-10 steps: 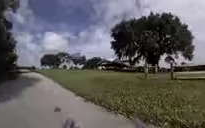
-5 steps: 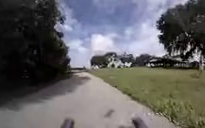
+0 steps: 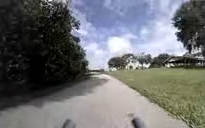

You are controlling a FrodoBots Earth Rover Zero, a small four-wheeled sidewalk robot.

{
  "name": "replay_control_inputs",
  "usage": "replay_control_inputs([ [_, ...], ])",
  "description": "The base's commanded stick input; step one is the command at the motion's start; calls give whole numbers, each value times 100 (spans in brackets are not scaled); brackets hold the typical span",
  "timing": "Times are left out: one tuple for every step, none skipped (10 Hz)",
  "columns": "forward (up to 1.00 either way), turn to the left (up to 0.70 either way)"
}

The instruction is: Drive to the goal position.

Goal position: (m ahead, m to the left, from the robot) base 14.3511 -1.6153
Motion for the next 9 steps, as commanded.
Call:
replay_control_inputs([
  [69,3],
  [69,3],
  [69,3],
  [69,3],
  [69,3],
  [69,3],
  [69,3],
  [69,3],
  [69,3],
])
